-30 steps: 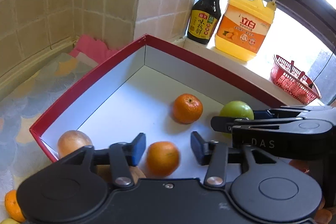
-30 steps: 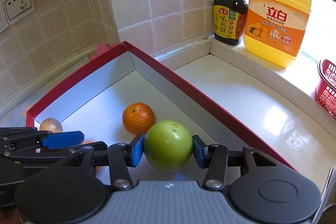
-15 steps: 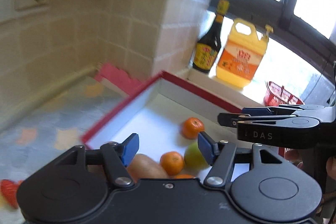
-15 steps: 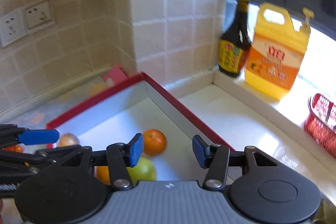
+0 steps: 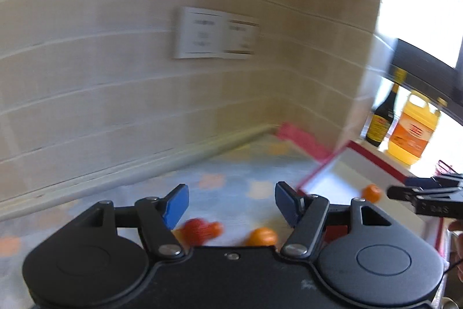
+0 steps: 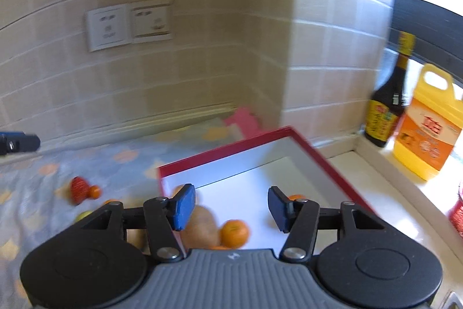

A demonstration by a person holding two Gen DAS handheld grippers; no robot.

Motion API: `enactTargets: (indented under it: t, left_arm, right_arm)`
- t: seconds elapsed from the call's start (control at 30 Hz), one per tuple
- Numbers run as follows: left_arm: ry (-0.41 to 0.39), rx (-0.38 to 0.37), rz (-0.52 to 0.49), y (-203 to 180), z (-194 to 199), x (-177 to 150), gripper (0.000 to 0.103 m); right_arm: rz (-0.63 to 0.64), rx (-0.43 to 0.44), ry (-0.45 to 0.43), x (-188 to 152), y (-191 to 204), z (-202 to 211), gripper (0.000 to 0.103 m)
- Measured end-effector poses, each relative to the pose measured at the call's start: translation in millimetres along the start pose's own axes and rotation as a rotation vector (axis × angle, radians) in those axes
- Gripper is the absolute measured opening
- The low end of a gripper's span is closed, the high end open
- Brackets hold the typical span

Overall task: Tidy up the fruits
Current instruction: 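Return both tools to the fruits left on the cloth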

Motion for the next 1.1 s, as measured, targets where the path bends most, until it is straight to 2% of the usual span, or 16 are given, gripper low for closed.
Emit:
enactTargets:
  t: [0.17,0.3,0.5,0.6,0.73,0.83,0.9,1.0,1.1]
  left_arm:
    - [-0.006,0.053,0.034,33.0,17.3,-13.0,0.079]
    - [0.042,0.018,0.029,37.5,10.3,-32.1,0.079]
    - [0.158,-0.045,-0.095,11.7,-27.2,-72.2,0.079]
    - [0.204,-0.058,-0.135,5.8,-47.4,-86.5,0.079]
    - [0.238,-0.099,-0.151,1.4,-66.7,-94.8,0.079]
    - [0.262,-0.111,-0.18,-1.6,-80.9,-97.2,0.079]
    - [0.274,-0.114,-0.202,-3.7,-88.7,-98.4,0.083]
    - [0.27,-0.144,-0.221,-10.7,-95.3,-96.6,0.083]
    - [0.268,-0.146,-0.272,-19.7,-100.1,-95.4,0.081]
  right_arm:
    - [0.054,0.054,0.027,-6.4,32.0,-0.7,0.059]
    - [0.076,0.126,0.084,-22.9,54.7,-4.5,0.059]
    - [0.088,0.21,0.23,-69.0,82.9,-13.7,0.06]
    - [0.044,0.238,0.304,-91.7,90.0,-18.9,0.06]
    - [-0.012,0.172,0.339,-106.9,83.8,-30.3,0.06]
    - [-0.064,0.165,0.343,-110.0,78.3,-37.2,0.059]
    - [-0.062,0.154,0.334,-109.4,79.4,-41.1,0.06]
    - [-0.02,0.145,0.306,-105.8,85.3,-46.8,0.063]
    - [-0.035,0.128,0.309,-104.8,87.7,-51.6,0.064]
Point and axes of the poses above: each gripper's, at about its wrist camera, not at the fingertips, and z roughly against the way its jaws point, y to its left, x to its top, the point moved 7 cm from there along -z, roughly the way its jaws point, and after that the axes turned 3 degrees about y, right-handed, at the moved point
